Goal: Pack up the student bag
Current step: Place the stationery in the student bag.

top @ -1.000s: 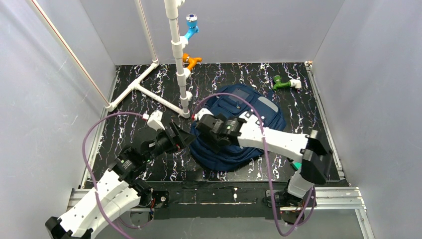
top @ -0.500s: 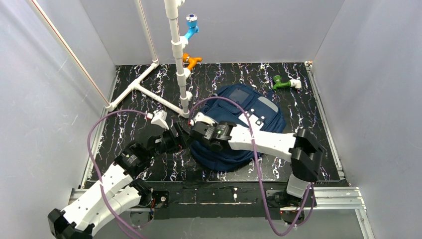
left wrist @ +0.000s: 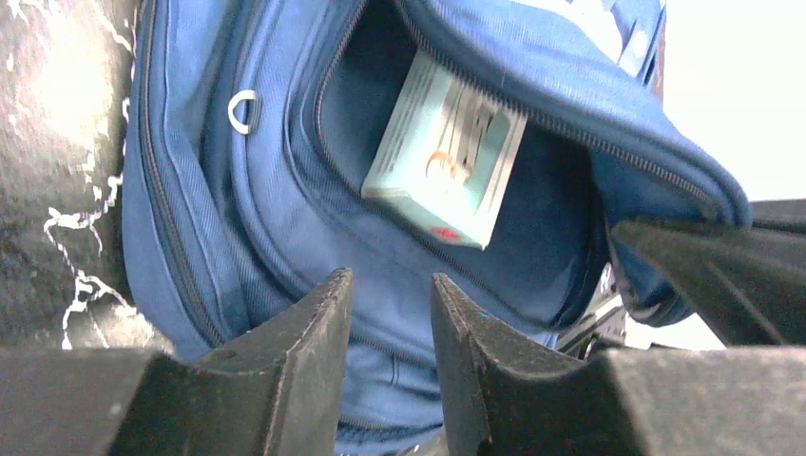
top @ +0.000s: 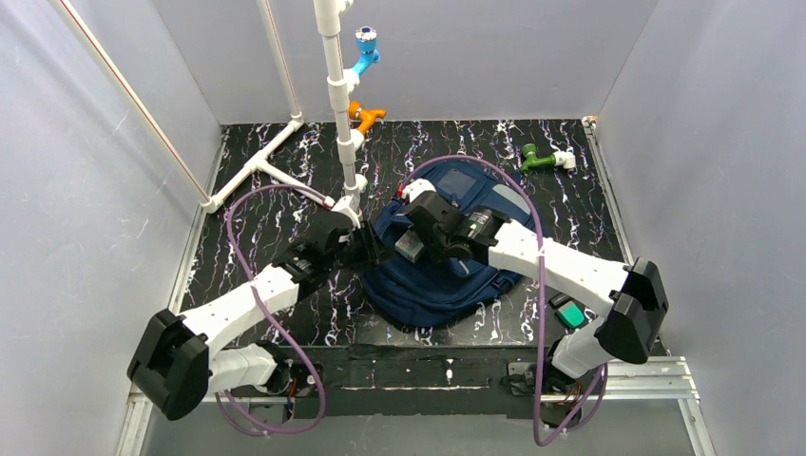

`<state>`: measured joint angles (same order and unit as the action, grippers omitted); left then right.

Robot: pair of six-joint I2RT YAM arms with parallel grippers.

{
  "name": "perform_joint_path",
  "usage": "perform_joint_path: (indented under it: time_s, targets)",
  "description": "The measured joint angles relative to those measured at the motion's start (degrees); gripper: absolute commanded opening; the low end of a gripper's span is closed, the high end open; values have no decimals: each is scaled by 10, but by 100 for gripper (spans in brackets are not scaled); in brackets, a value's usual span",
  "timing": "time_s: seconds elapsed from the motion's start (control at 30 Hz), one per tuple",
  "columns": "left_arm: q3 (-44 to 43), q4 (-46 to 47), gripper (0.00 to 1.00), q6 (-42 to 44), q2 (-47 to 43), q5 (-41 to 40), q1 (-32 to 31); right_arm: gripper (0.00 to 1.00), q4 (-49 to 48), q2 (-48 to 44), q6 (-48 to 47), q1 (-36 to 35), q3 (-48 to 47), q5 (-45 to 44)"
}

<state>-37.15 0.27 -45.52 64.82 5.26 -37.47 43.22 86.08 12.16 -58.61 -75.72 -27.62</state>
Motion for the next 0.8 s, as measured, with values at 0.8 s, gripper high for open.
perform_joint_path:
  time_s: [0.8]
  targets:
    - [-60, 132, 6, -46, 151, -10, 16, 1, -15, -13, 14, 34, 5, 75]
